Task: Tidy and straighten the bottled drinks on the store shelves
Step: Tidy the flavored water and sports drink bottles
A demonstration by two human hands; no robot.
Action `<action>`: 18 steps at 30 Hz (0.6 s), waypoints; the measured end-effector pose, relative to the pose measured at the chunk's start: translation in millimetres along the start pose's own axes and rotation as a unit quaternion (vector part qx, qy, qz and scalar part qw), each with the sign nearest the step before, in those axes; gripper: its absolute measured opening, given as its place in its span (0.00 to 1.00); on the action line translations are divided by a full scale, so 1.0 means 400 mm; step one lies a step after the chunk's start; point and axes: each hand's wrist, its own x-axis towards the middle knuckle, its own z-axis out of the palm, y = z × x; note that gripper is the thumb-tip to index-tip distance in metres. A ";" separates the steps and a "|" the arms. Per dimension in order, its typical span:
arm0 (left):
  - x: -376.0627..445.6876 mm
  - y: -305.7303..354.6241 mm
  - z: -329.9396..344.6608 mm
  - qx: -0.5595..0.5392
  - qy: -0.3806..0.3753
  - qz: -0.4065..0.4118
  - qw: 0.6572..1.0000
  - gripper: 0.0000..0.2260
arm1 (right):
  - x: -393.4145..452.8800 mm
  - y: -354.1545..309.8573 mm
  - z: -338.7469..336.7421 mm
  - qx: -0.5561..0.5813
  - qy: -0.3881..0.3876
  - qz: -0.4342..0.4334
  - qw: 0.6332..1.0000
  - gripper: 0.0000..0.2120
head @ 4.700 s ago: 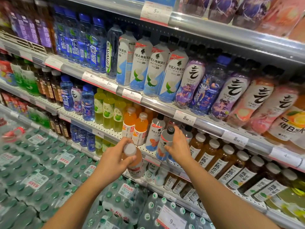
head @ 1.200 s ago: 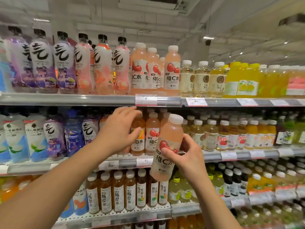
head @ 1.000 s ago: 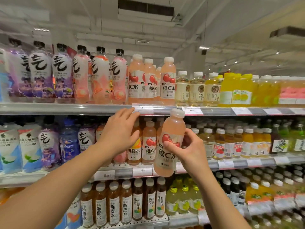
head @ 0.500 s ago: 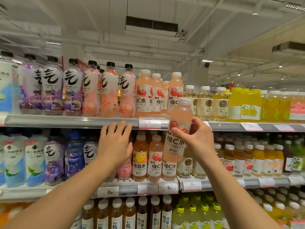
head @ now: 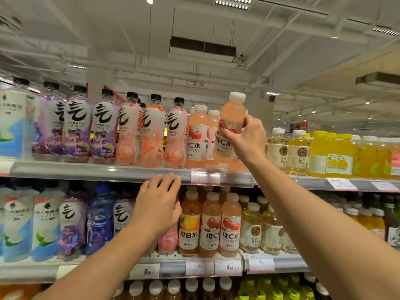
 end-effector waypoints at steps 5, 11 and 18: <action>0.000 -0.006 0.010 -0.001 0.011 0.009 1.000 0.29 | 0.023 0.020 0.065 -0.034 -0.033 0.008 0.999 0.31; -0.003 -0.008 0.017 -0.006 0.021 0.013 1.000 0.30 | 0.009 -0.020 0.071 -0.082 -0.043 -0.003 0.996 0.33; -0.005 -0.006 0.018 -0.011 0.030 0.010 0.999 0.29 | 0.008 -0.032 0.077 -0.208 -0.024 -0.028 0.977 0.32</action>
